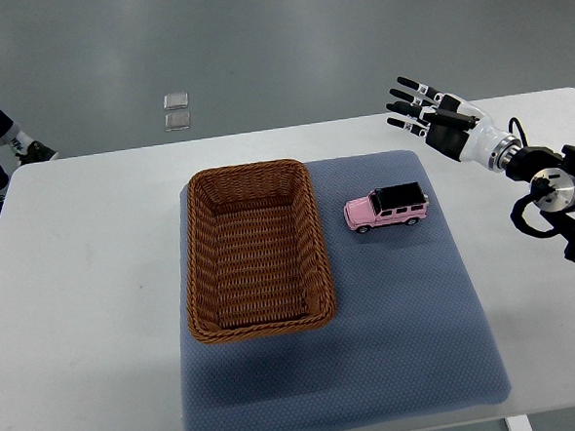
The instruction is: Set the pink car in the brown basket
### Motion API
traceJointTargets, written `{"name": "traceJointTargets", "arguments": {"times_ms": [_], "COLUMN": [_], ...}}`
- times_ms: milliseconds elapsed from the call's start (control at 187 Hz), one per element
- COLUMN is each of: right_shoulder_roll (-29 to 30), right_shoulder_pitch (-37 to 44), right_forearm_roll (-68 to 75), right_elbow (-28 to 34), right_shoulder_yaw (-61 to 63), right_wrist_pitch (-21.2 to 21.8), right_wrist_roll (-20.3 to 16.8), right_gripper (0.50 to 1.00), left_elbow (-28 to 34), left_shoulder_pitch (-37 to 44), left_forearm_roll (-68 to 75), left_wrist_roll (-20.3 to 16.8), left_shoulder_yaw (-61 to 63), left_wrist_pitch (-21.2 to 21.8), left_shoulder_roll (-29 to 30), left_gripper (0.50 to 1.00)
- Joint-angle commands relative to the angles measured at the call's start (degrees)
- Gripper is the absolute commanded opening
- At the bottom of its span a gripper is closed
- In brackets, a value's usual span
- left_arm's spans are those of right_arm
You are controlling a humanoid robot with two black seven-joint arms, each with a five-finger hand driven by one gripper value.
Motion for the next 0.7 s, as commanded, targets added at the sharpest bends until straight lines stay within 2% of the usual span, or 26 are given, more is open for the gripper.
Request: {"name": "traceJointTargets", "arguments": {"times_ms": [0,411,694], "right_shoulder_roll": [0.0,-0.17,-0.35], "right_shoulder_pitch": [0.1,0.36,0.97], "right_forearm_roll": [-0.01,-0.19,-7.93], "right_elbow": [0.0,0.09,0.09], "right_shoulder_yaw": [0.0,-0.27,0.09], "right_wrist_pitch": [-0.09,0.35,-0.09], "right_wrist_roll": [0.01,-0.08,0.09], "right_gripper": [0.913,0.913,0.913], "left_elbow": [-0.01,-0.01,-0.1], "left_shoulder_pitch": [0.02,-0.24,-0.33], "left_forearm_roll": [-0.09,-0.09,-0.09], "left_wrist_roll": [0.28,0.54,0.54], "left_shoulder_yaw": [-0.42,-0.07,-0.07], "left_wrist_pitch": [-0.01,-0.1,-0.01], "left_shoulder_roll": [0.0,0.0,0.0], "left_gripper": [1.0,1.0,1.0]}}
